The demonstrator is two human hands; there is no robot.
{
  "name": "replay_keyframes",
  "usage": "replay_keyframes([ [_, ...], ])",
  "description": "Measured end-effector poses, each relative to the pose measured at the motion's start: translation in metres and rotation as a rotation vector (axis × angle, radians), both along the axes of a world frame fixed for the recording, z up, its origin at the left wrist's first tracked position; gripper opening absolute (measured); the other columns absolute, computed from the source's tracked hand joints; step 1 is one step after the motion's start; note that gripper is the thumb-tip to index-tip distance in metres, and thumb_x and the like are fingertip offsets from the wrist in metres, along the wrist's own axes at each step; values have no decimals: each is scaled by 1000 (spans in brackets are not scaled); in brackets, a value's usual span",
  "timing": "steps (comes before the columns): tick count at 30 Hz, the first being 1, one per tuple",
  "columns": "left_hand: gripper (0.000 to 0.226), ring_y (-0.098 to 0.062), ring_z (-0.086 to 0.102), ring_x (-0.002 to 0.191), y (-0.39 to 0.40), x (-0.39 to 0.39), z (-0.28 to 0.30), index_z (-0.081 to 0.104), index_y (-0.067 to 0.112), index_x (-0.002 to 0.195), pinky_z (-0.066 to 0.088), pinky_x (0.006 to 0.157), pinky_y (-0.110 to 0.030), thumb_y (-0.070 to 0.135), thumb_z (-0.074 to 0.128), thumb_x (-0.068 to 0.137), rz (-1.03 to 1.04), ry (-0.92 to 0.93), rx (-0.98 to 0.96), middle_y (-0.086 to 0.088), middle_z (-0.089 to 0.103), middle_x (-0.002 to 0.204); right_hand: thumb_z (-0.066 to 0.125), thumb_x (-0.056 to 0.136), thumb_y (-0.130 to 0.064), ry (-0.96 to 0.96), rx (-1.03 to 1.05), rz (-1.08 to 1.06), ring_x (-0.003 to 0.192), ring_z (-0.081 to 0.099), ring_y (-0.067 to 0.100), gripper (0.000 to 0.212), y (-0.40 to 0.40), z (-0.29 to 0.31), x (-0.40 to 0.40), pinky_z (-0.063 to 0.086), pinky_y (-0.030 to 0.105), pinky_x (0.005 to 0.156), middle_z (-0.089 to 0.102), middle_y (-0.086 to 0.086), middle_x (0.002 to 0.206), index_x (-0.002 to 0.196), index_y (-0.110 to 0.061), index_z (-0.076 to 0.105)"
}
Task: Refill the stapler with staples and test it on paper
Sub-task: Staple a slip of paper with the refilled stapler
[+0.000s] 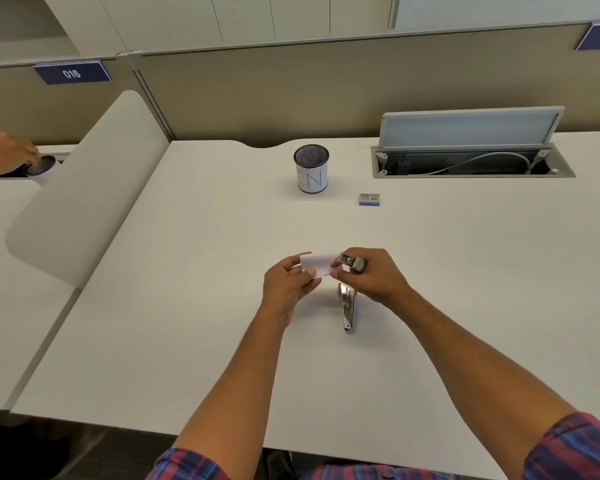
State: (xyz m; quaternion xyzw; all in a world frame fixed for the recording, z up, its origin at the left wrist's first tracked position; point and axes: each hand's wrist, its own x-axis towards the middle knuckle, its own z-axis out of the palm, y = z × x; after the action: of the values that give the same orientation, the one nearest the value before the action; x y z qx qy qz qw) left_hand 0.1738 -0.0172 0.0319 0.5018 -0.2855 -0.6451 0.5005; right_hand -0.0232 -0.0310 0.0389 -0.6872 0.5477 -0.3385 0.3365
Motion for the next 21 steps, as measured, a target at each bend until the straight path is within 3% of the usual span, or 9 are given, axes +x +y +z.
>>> replay_keyframes([
  [2,37,-28,72,95,-2,-1,1,66,2,121,60,81,-30,-12,67,86,6,-1,-8,-17,75,101,84,81,-25,-152,21,-111,56,50,5,13,-1,3,-2,43,18,59,59,-19,59,90,-22,76],
  [5,40,-27,72,98,-3,-2,2,67,4,120,59,84,-32,-13,69,84,-10,-24,-24,-17,75,106,86,79,-35,-279,93,-249,54,45,5,21,-7,6,-5,40,20,59,52,-16,55,95,-27,75],
  [7,41,-27,72,101,-3,-2,1,67,4,120,59,87,-34,-14,68,84,-27,-33,-34,-17,75,109,85,80,-37,-320,185,-252,50,47,1,22,-10,7,-4,38,21,58,56,-19,57,97,-25,77],
  [12,40,-27,72,101,-2,-7,5,67,4,119,59,89,-36,-14,69,83,-61,-37,-34,-16,75,109,86,79,-35,-419,350,-209,41,35,8,33,-11,10,0,30,21,43,47,-10,51,92,-8,72],
  [18,37,-31,71,100,0,-8,11,63,-3,120,60,83,-29,-13,68,85,-102,31,13,-18,74,106,86,80,-22,-518,389,-208,41,33,10,25,-11,11,0,29,20,39,46,-12,48,91,-6,71],
  [21,22,-35,73,100,0,-7,13,66,-6,112,60,81,-26,-2,68,91,-135,85,60,-21,73,105,85,82,-18,-553,368,-229,41,33,10,18,-13,9,-2,29,20,39,48,-9,51,86,-8,71],
])
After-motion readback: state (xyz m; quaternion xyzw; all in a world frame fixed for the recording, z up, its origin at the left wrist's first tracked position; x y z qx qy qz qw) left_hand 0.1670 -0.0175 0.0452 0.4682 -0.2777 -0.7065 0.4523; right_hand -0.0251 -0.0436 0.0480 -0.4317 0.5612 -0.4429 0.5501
